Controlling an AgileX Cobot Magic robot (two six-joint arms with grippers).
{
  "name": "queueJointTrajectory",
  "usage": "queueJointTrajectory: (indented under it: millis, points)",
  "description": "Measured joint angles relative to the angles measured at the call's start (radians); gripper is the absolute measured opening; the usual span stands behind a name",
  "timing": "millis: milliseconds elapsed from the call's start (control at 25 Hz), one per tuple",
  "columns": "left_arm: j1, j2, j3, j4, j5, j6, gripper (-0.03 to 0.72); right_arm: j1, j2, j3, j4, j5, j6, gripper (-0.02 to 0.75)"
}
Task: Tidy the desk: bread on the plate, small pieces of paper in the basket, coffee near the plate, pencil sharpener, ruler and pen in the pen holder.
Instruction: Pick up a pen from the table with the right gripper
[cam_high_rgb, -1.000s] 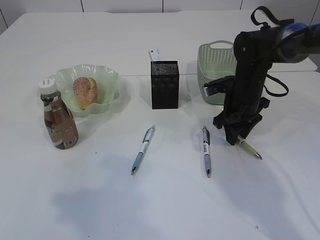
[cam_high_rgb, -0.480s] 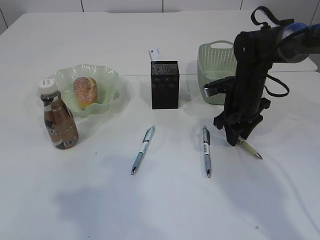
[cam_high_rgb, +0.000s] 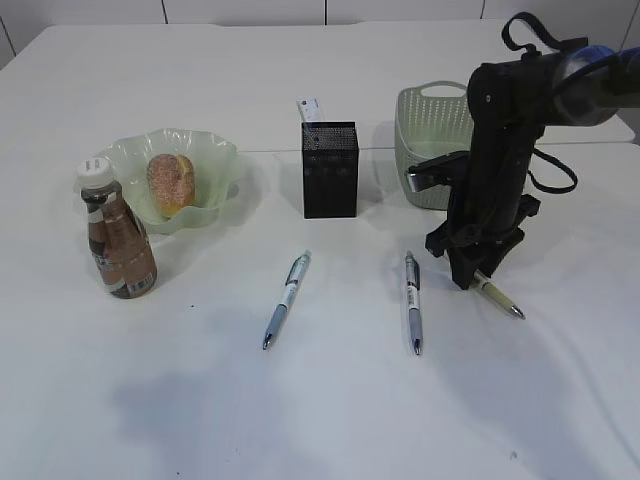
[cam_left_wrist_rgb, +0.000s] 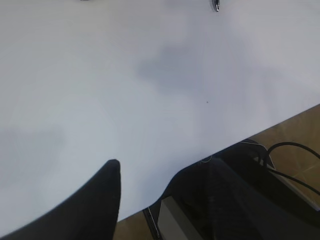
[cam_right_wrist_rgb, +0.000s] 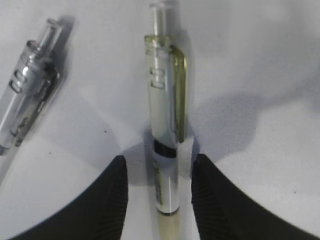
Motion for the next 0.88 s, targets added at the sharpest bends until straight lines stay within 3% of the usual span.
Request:
queueJointTrajectory:
  millis: [880]
  points:
    - [0.0, 0.0, 0.0, -0.013, -0.002, 0.0, 0.393, 0.0, 0.0, 0.0, 0.0, -0.046, 0.041, 0.338]
